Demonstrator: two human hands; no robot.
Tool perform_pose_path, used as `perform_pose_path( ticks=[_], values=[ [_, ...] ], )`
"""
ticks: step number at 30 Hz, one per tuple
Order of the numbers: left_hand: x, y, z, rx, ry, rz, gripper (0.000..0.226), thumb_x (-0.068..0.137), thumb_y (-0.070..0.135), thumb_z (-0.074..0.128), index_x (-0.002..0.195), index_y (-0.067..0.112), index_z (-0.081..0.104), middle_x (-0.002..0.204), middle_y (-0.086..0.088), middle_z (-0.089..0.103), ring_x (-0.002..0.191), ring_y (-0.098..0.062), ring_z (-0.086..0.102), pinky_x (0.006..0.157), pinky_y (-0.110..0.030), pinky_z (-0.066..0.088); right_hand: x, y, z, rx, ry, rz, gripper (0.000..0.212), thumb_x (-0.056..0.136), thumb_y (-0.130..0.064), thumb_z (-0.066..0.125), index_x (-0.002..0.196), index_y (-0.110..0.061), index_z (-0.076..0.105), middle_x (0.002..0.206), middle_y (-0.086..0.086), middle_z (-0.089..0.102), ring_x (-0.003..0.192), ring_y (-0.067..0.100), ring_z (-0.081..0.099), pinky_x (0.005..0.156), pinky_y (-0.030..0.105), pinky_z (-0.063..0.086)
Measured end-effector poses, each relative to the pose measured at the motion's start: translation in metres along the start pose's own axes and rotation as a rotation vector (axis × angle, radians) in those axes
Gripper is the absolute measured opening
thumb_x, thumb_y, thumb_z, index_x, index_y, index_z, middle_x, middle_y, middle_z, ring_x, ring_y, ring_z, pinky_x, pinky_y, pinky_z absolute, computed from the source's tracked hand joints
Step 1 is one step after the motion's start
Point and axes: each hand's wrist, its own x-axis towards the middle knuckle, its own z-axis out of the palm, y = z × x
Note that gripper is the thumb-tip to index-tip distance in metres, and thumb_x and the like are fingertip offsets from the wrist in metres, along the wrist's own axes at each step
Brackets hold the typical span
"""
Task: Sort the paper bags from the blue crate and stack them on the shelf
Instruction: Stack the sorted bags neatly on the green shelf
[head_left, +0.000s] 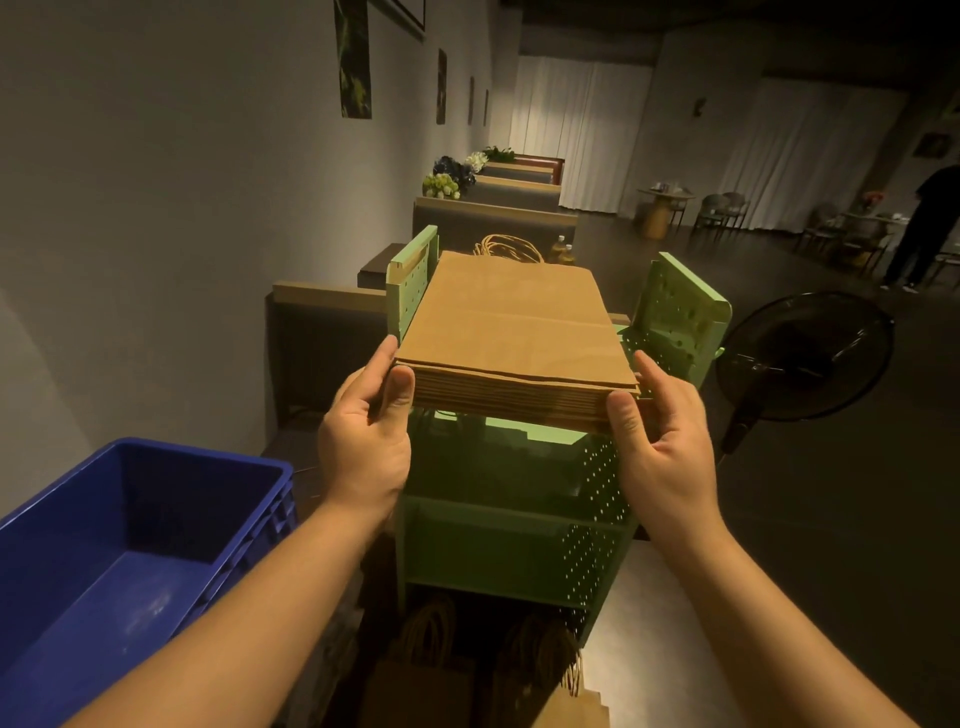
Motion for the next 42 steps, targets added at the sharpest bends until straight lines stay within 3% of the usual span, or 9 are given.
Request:
perform_pose_path(
  ticks=[4, 7, 12, 17, 20, 25, 32, 37, 42],
  values=[
    [0.005, -0.001, 0.003, 0.035, 0.051, -0.017, 0.051, 0.092, 0.056, 0.054, 0.138, 0.034, 0.063, 0.111, 0.031, 0.061, 0.098, 0.023, 0.058, 0.076, -0.006, 0.053, 0.002, -0.001, 0.002, 0.013, 0.024, -0.016, 0.057, 0.096, -0.049, 0.051, 0.147, -0.022, 0.052, 0.129, -0.013, 0.057, 0.122, 0.009, 0.056, 0.101, 0.024, 0.048],
    [0.007, -0.002, 0.002, 0.037, 0.056, -0.046, 0.048, 0.092, 0.055, 0.057, 0.136, 0.038, 0.064, 0.111, 0.031, 0.061, 0.101, 0.012, 0.060, 0.083, -0.018, 0.057, 0.003, -0.002, 0.000, 0.005, 0.017, -0.008, 0.057, 0.095, -0.049, 0.052, 0.145, -0.023, 0.053, 0.126, -0.018, 0.057, 0.122, 0.009, 0.056, 0.105, 0.035, 0.049],
    [0.006, -0.001, -0.003, 0.034, 0.005, -0.006, 0.064, 0.085, 0.058, 0.060, 0.142, 0.028, 0.060, 0.118, 0.022, 0.065, 0.109, 0.005, 0.062, 0.088, -0.019, 0.056, 0.004, -0.003, 0.000, 0.018, 0.009, 0.027, 0.058, 0.094, -0.047, 0.055, 0.147, -0.024, 0.051, 0.141, -0.008, 0.058, 0.132, 0.013, 0.052, 0.110, 0.045, 0.047],
    [0.007, -0.003, -0.001, 0.052, 0.019, 0.007, 0.058, 0.088, 0.051, 0.061, 0.140, 0.026, 0.062, 0.116, 0.021, 0.067, 0.108, 0.001, 0.064, 0.085, -0.019, 0.056, 0.004, -0.002, 0.001, 0.025, 0.016, 0.033, 0.053, 0.097, -0.039, 0.059, 0.147, -0.023, 0.052, 0.139, -0.007, 0.061, 0.124, 0.007, 0.056, 0.105, 0.033, 0.050],
    [0.006, -0.007, -0.004, 0.053, 0.000, -0.008, 0.050, 0.091, 0.042, 0.067, 0.140, 0.028, 0.062, 0.124, 0.019, 0.067, 0.115, 0.002, 0.062, 0.090, -0.016, 0.056, 0.003, -0.001, -0.001, 0.019, -0.028, 0.036, 0.059, 0.095, -0.036, 0.064, 0.150, -0.023, 0.047, 0.123, -0.024, 0.058, 0.108, -0.007, 0.056, 0.090, 0.014, 0.044],
    [-0.002, -0.005, -0.004, 0.050, -0.004, -0.026, 0.047, 0.088, 0.042, 0.068, 0.133, 0.036, 0.060, 0.111, 0.029, 0.065, 0.100, 0.020, 0.060, 0.076, -0.001, 0.049, 0.002, 0.003, -0.004, 0.018, -0.084, 0.058, 0.063, 0.093, -0.027, 0.070, 0.151, -0.022, 0.047, 0.115, -0.031, 0.056, 0.108, -0.004, 0.058, 0.091, 0.014, 0.045],
    [0.001, -0.007, -0.002, 0.036, 0.054, -0.081, 0.039, 0.096, 0.019, 0.069, 0.133, 0.030, 0.065, 0.102, 0.031, 0.067, 0.090, 0.002, 0.069, 0.063, -0.006, 0.053, 0.002, 0.000, -0.005, 0.065, -0.047, 0.091, 0.056, 0.091, -0.016, 0.072, 0.144, -0.024, 0.055, 0.114, -0.019, 0.068, 0.103, -0.007, 0.064, 0.084, 0.004, 0.049],
    [-0.002, -0.012, -0.003, 0.074, 0.018, -0.068, 0.044, 0.092, 0.026, 0.073, 0.134, 0.033, 0.061, 0.112, 0.025, 0.066, 0.103, 0.008, 0.061, 0.073, -0.002, 0.049, -0.002, 0.003, -0.007, 0.064, -0.037, 0.090, 0.053, 0.092, -0.027, 0.071, 0.143, -0.025, 0.056, 0.117, -0.017, 0.062, 0.108, 0.003, 0.062, 0.090, 0.019, 0.052],
    [-0.001, -0.015, -0.004, 0.116, 0.016, -0.132, 0.035, 0.096, 0.014, 0.070, 0.120, 0.038, 0.066, 0.112, 0.005, 0.075, 0.104, -0.030, 0.071, 0.086, -0.049, 0.061, -0.004, 0.007, -0.004, 0.031, -0.021, 0.059, 0.034, 0.095, -0.027, 0.069, 0.128, -0.025, 0.070, 0.109, -0.014, 0.067, 0.104, 0.003, 0.063, 0.080, 0.009, 0.049]
  ],
)
